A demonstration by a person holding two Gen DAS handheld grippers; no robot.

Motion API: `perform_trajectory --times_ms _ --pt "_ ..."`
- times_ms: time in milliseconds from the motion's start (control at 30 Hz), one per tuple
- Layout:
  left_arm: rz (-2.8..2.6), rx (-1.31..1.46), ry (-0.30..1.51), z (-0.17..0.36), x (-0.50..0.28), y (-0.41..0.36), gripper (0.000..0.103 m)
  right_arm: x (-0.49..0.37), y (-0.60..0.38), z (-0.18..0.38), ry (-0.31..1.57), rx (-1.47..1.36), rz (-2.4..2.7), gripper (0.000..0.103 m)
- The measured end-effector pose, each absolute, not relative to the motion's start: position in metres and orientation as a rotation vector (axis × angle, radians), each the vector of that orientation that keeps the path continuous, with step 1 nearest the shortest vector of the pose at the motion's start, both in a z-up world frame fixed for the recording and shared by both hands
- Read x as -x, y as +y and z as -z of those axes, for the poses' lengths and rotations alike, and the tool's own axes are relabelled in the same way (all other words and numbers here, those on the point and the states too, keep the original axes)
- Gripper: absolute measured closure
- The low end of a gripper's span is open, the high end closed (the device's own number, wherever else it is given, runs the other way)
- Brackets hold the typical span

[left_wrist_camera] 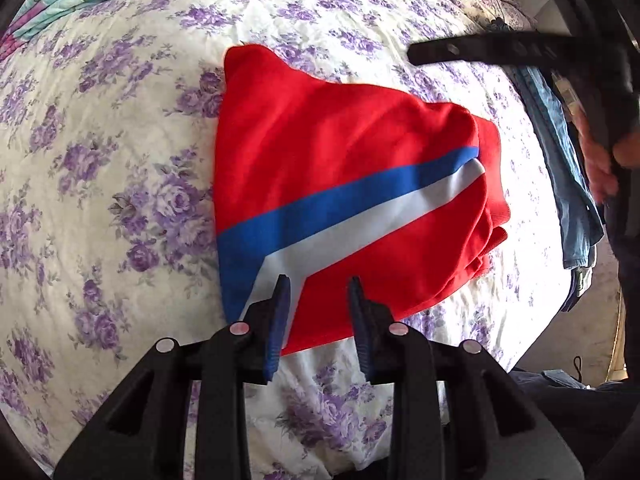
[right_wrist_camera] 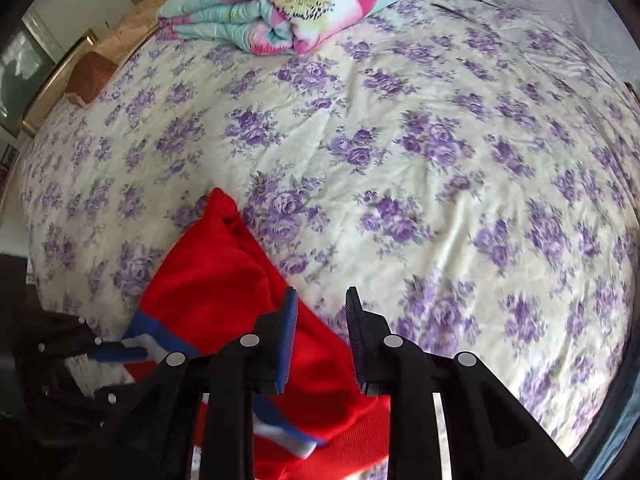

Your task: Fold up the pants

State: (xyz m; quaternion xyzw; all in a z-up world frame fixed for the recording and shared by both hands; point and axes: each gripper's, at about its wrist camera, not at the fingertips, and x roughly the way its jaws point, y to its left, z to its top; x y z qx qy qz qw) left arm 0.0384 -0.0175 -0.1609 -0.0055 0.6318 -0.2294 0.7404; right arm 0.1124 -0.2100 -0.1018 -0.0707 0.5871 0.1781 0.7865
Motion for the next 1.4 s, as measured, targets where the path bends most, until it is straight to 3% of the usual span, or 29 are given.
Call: perform_trajectory --times_ms 33,67,100,167,333,633,700,1133,1367,1400 --pt "0.499 0.028 1.374 0.154 -0.040 -0.012 0.073 -0.097 -0.220 0.097 1.251 0.092 -0.357 0.064" --pt "0.492 0.062 1.365 0.148 -0.044 -0.003 0.057 -0.088 -0.234 0.093 1.235 0.024 -0.332 0.041" --pt "0.475 0.100 1.357 0.144 -0.048 0.006 0.032 -0.072 -0.245 0.092 1.212 -0.058 -0.303 0.029" --pt "0.440 0.198 1.345 0.140 -0.055 0.025 0.019 -0.049 -0.265 0.095 1.191 -0.204 -0.252 0.028" --pt "0.445 0.313 1.445 0.167 -0.070 0.039 0.020 -0.003 -0.296 0.131 1.228 -0.465 -0.177 0.028" --pt "0.490 0.397 1.529 0.200 -0.098 0.019 0.020 0.028 -0.302 0.152 1.244 -0.551 -0.136 0.028" --pt "0.513 0.455 1.536 0.203 -0.103 0.022 0.012 0.030 -0.303 0.153 1.239 -0.558 -0.133 0.028" --pt "0.579 0.398 1.570 0.210 -0.099 -0.011 0.015 0.007 -0.297 0.179 1.276 -0.665 -0.198 0.028" --pt "0.550 0.374 1.550 0.209 -0.098 0.001 0.048 -0.011 -0.296 0.205 1.278 -0.833 -0.236 0.021" --pt "0.550 0.388 1.551 0.207 -0.098 0.003 0.057 -0.016 -0.287 0.204 1.290 -0.807 -0.258 0.034"
